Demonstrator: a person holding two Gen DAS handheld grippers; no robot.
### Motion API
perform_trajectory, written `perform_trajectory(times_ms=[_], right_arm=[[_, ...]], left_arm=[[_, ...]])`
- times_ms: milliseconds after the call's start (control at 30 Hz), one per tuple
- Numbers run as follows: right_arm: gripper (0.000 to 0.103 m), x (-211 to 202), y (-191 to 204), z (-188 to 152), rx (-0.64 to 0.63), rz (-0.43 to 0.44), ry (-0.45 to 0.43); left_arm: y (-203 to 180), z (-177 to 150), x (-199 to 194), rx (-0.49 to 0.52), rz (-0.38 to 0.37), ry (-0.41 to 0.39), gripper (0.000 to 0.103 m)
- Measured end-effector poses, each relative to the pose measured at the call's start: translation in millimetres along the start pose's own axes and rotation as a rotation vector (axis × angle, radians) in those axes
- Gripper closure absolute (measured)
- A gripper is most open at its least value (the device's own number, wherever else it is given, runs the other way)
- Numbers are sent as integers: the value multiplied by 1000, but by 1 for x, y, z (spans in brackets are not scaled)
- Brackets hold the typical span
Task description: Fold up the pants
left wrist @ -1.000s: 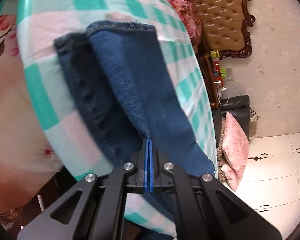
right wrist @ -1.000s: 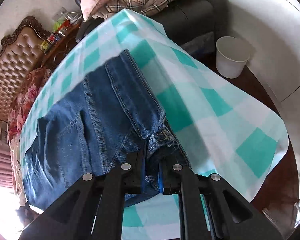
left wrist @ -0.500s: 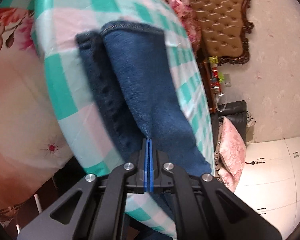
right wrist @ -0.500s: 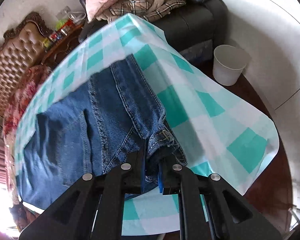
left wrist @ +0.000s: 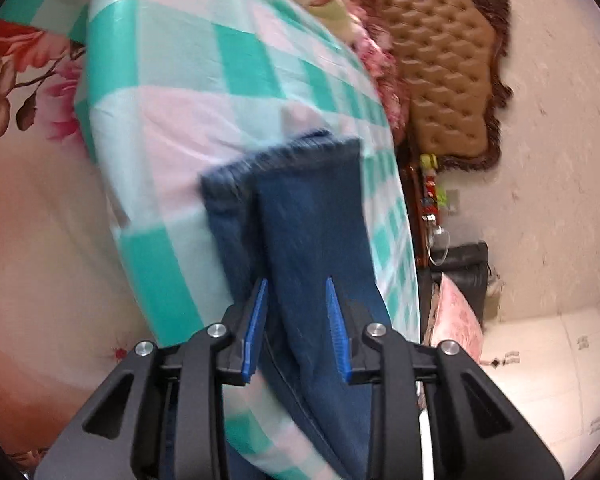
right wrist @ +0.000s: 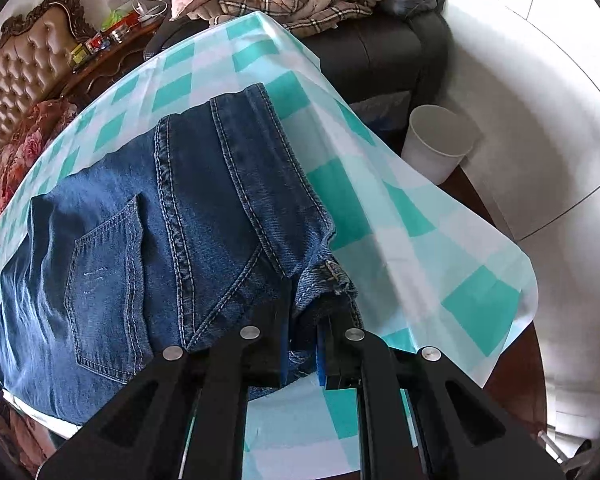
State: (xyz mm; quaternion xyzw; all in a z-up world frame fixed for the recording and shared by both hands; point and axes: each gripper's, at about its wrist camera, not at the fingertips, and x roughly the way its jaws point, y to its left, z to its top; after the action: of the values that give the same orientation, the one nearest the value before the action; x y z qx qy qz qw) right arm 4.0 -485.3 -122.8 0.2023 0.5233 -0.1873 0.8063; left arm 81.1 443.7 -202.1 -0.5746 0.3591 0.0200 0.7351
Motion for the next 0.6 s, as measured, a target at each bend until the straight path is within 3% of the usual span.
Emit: perform_trajectory(times_ms=[67,133,200,300,367,433,600], right_arm=[[93,1,0,0,0,1,-1],[93,1,0,1,4,2,4],[93,-1,-1,1,13,6,9],[93,-12,-3,4,20,27,-1],[93,-20,-4,7,32,52,-10],[93,-26,-3,10,28,59,-15],[93,-39,-1,10,-4,59,-41]], left_arm=[[-1,7,3,1,0,3,82],[-4,13,4,-9,19,8,102],[-20,9,-13,-10,12,-29,102],[-40,-8,-31,20,60,-76,102],[-27,-9,-25,-4,124,-61,102],[-4,-5,-18,-73,136,-40,102],[-12,-4,-10,49,205,-56,102]])
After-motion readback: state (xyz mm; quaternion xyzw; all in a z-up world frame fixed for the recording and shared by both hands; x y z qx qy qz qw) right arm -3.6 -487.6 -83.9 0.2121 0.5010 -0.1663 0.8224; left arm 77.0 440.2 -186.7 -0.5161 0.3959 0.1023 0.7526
